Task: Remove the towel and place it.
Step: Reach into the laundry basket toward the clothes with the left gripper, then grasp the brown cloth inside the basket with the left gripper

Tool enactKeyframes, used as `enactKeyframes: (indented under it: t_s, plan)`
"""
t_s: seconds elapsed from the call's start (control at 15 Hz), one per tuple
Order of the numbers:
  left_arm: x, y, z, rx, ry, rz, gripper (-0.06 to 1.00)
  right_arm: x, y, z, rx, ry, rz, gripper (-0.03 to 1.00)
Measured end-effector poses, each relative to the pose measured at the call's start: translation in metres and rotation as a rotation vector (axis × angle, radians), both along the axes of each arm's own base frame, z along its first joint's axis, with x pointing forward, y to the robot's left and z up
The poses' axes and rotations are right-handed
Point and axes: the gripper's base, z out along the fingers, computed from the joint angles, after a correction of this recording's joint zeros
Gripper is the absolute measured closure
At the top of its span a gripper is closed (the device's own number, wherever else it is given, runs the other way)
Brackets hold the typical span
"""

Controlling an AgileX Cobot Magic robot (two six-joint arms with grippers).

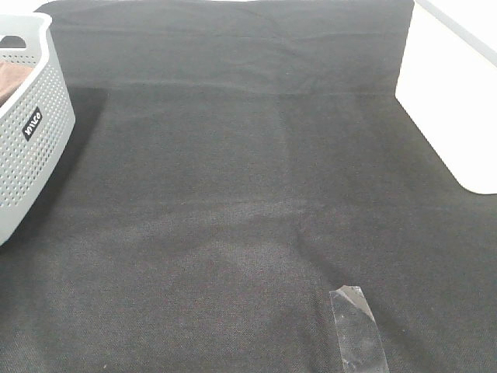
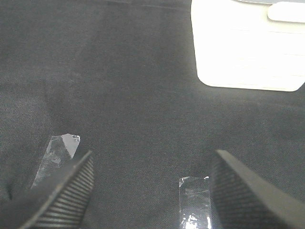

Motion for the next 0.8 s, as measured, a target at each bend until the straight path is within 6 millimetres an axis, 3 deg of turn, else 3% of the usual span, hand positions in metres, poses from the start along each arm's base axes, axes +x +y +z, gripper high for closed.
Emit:
enactKeyframes:
  t_s: [0.13, 0.2, 0.6, 0.8]
  plan:
    - [0.0007, 0.0, 0.0002, -0.027, -0.035, 0.12, 0.58, 0.0, 0.0, 0.0, 0.0, 0.0, 0.0, 0.29]
    - [0.0019, 0.0001, 0.0, -0.033, -0.052, 0.144, 0.64, 0.0, 0.0, 0.0, 0.0, 0.0, 0.0, 0.29]
    - [0.004, -0.0011, 0.0002, -0.052, -0.078, 0.158, 0.69, 0.0, 0.0001, 0.0, 0.001, 0.0, 0.001, 0.29]
    - [0.0027, 0.0013, 0.0004, -0.012, -0.055, 0.115, 0.93, 0.0, 0.0001, 0.0, 0.001, 0.0, 0.001, 0.29]
